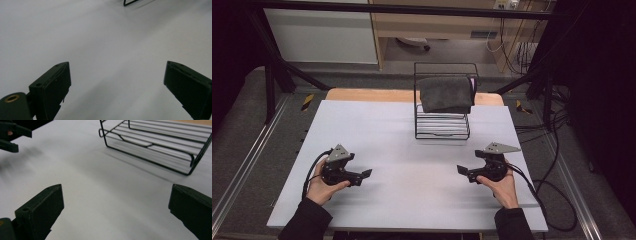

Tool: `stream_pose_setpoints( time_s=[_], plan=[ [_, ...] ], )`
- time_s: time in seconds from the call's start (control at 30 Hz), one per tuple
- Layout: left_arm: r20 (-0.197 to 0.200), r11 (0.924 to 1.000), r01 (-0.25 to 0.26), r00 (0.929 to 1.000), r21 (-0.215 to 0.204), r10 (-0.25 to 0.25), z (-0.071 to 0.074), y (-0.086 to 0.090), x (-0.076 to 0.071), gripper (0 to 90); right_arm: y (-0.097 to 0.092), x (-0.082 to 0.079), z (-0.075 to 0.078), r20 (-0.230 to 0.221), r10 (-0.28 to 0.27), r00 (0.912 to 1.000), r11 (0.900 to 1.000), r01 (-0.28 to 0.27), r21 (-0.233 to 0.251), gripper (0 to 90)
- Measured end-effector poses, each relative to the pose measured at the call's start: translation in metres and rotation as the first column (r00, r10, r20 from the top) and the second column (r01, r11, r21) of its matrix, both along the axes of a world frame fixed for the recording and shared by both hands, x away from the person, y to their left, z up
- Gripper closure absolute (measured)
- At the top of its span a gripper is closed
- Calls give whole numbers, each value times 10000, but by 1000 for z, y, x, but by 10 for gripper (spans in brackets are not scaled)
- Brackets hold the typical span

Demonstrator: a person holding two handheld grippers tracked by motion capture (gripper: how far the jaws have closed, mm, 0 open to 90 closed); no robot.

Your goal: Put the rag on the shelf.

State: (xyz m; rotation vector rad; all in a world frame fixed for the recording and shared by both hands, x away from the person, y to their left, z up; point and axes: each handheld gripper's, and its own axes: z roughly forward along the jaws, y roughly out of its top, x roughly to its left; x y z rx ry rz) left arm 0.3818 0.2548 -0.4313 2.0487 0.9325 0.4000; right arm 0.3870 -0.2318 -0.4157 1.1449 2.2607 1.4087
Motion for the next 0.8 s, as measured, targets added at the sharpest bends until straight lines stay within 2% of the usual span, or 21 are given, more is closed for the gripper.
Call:
stream_pose_setpoints(
  time_s=[0.2,0.43,0.53,0.8],
  plan=[
    [-8,9999,-69,10000,108,69,-7,16,-6,74,-15,-7,-19,-243,169,9996,9997,-174,-198,9],
    [-135,9997,-35,9999,222,38,-16,27,-12,73,-33,-20,-31,-312,241,9992,9997,-243,-75,9],
    [-196,9997,10,9998,243,-6,-18,29,-15,70,-39,-24,-35,-337,212,9992,9997,-209,97,9],
    [-193,9995,-47,9998,309,53,-22,33,-20,65,-39,-27,-38,-446,267,9986,9996,-267,3,9]
  ],
)
